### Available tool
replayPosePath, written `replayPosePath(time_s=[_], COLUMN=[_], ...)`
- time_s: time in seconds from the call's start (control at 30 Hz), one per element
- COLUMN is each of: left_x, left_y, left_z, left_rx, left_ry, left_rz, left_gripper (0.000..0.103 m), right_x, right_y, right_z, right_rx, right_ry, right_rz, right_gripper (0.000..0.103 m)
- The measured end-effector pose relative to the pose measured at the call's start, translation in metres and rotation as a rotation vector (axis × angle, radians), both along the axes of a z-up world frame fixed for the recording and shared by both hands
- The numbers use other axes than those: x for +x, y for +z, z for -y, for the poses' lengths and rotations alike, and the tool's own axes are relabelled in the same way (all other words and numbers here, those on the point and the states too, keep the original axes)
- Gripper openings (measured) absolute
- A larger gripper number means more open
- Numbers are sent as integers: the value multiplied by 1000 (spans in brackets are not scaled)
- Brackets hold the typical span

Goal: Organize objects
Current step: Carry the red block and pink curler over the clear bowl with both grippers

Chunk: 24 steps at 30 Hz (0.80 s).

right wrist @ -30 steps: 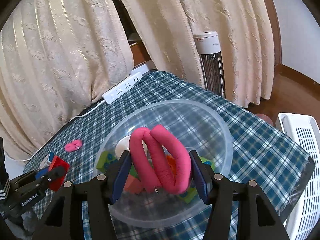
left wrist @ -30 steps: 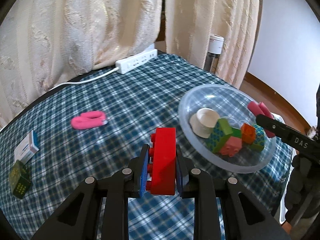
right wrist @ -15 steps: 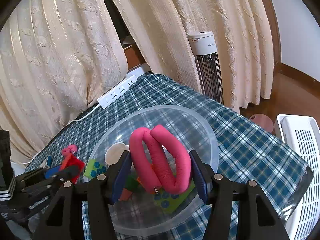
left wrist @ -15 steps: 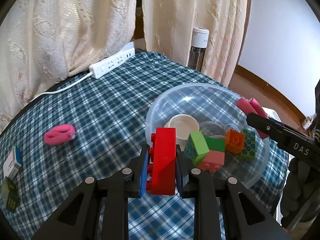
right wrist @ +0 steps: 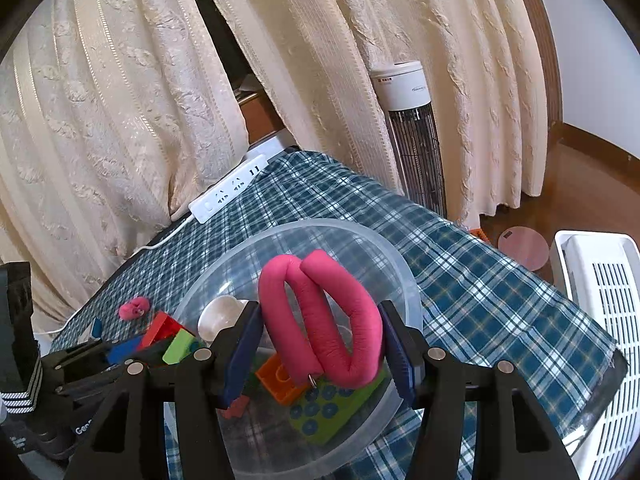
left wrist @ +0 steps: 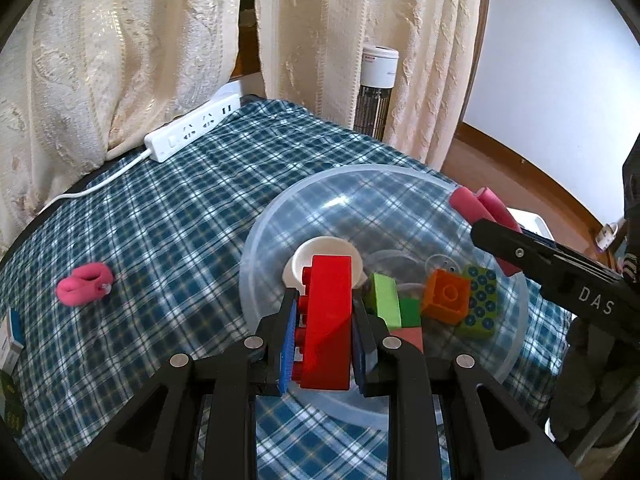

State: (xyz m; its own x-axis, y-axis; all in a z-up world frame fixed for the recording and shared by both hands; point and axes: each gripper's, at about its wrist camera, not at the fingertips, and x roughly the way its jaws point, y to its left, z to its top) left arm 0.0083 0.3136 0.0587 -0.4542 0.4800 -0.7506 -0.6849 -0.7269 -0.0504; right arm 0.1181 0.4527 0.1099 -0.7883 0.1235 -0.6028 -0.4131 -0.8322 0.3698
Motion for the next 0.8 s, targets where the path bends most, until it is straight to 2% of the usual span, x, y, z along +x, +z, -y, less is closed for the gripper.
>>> replayPosePath(time_s=[0.17, 0.27, 0.37, 0.53, 0.8], left_x=[-3, -6, -7, -6, -8], left_y=[-5, -8, -8, -4, -1], left_z=[-5, -5, -2, 1, 10], left_rx=[14, 35, 45, 60, 67], left_ry=[-18, -28, -23, -20, 6], left_rz=[38, 83, 87, 78, 73], left_gripper=[25, 28, 32, 51, 52], right_x=[-1, -1, -2, -10, -14], right_y=[0, 0, 0, 2, 1], right_z=[-1, -1, -1, -2, 2], right_rx=[1, 0, 0, -7, -18], right_ry=[0, 0, 2, 5, 12], right_rz=[0, 1, 0, -2, -2], right_gripper=[61, 61, 61, 63, 64])
